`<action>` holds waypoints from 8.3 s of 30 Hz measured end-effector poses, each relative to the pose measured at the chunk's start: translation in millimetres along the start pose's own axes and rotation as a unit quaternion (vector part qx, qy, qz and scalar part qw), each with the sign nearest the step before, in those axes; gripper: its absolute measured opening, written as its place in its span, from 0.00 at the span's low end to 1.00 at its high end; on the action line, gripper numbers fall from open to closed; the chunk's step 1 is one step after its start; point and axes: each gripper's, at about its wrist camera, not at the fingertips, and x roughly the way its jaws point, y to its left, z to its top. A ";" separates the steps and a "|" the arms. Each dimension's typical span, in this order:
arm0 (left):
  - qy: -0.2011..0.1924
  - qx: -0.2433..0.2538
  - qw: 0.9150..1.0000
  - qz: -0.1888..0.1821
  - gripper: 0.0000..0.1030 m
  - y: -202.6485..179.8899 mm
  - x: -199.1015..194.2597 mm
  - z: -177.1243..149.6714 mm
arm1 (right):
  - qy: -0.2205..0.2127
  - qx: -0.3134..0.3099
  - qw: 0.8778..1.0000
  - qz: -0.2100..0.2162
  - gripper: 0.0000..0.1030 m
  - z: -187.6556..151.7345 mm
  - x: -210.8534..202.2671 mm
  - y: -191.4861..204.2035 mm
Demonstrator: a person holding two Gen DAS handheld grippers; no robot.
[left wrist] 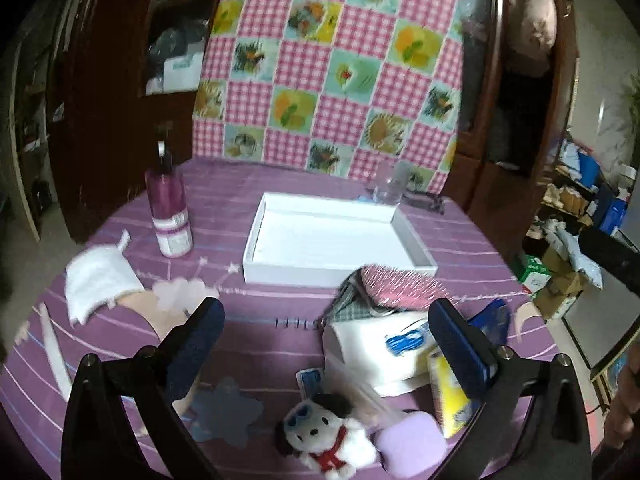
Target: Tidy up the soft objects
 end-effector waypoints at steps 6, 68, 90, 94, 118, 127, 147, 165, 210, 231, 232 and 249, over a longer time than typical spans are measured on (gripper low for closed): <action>0.035 -0.006 0.999 0.012 1.00 16.4 30.0 -35.1 | 0.037 -0.050 0.998 0.003 0.92 -58.3 43.7 0.9; 0.079 0.092 0.992 -0.047 0.92 -14.7 29.4 -67.7 | 0.201 0.022 0.973 0.107 0.92 -96.6 89.0 -30.3; 0.091 0.052 0.993 -0.058 0.08 -3.4 29.7 -65.5 | 0.185 0.056 0.972 0.132 0.37 -89.2 80.5 -43.5; 0.094 0.056 0.993 -0.051 0.06 -4.3 31.3 -66.4 | 0.172 0.060 0.974 0.135 0.24 -86.9 76.9 -44.4; 0.073 -0.004 0.997 -0.026 0.04 13.0 19.6 -54.1 | 0.071 0.054 0.992 0.094 0.06 -67.1 34.8 -46.5; 0.040 0.018 0.999 0.011 0.04 1.4 -15.9 -13.9 | 0.046 0.055 0.992 0.105 0.06 -24.5 8.2 -42.4; 0.011 0.024 1.000 0.010 0.04 -6.7 38.3 90.0 | 0.074 0.116 0.986 0.097 0.06 91.5 103.7 -27.0; 0.062 -0.087 0.994 -0.034 0.04 33.9 162.1 79.3 | 0.157 0.086 0.982 0.066 0.06 49.4 226.1 -7.9; 0.154 -0.151 0.970 -0.111 0.49 55.9 203.6 45.8 | 0.224 0.021 0.974 0.039 0.26 12.7 281.5 21.1; 0.050 -0.068 0.996 0.011 0.80 56.0 110.9 33.9 | 0.074 0.125 0.982 0.121 0.67 39.3 200.9 -6.0; 0.046 -0.069 0.996 0.016 0.81 58.3 104.9 29.1 | 0.062 0.119 0.983 0.128 0.67 39.0 193.9 -6.1; 0.040 -0.036 0.995 0.080 0.81 58.6 36.7 0.5 | 0.085 0.054 0.991 0.090 0.67 -22.5 121.7 -33.2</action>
